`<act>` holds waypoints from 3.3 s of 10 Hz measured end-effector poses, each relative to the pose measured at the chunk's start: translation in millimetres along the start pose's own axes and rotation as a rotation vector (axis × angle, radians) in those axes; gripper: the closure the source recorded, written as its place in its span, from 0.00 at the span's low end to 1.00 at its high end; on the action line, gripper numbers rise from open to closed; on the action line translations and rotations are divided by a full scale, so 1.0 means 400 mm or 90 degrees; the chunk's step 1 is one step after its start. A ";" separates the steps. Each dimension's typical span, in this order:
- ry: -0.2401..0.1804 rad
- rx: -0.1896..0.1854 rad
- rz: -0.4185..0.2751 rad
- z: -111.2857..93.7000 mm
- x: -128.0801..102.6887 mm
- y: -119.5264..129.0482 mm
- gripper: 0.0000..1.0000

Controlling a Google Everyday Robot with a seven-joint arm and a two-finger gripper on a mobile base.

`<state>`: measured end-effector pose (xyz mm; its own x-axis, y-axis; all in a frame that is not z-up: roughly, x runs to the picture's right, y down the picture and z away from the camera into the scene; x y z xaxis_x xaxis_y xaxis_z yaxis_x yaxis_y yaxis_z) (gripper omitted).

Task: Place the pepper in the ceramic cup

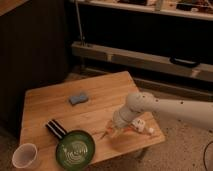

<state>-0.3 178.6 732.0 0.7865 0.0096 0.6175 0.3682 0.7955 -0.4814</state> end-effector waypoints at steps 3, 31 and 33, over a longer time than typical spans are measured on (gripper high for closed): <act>-0.045 0.025 -0.095 -0.090 -0.176 -0.105 1.00; -0.532 -0.306 -0.477 0.152 -1.048 -0.009 1.00; -0.546 -0.317 -0.475 0.144 -1.054 0.034 1.00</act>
<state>-355.6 220.1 501.0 -0.2055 0.1962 0.9588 0.8821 0.4615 0.0947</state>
